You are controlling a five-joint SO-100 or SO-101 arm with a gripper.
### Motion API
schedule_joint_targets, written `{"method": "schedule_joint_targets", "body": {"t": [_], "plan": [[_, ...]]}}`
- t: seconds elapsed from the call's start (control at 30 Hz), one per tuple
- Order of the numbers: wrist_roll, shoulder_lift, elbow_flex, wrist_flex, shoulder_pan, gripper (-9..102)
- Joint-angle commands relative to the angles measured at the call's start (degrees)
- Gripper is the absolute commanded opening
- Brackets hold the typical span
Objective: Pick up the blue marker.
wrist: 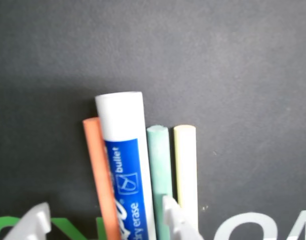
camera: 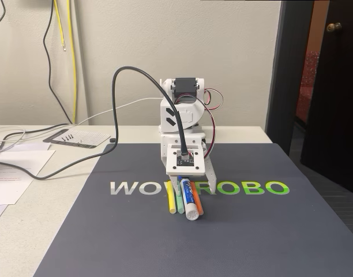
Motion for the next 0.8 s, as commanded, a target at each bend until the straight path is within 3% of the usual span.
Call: {"method": "schedule_joint_targets", "body": {"t": [0.0, 0.33, 0.77], "plan": [[0.26, 0.44, -2.20, 0.97, -0.70, 30], [0.53, -0.62, -2.20, 1.67, -1.23, 29], [0.35, -1.85, -2.20, 0.53, -1.67, 7]]}}
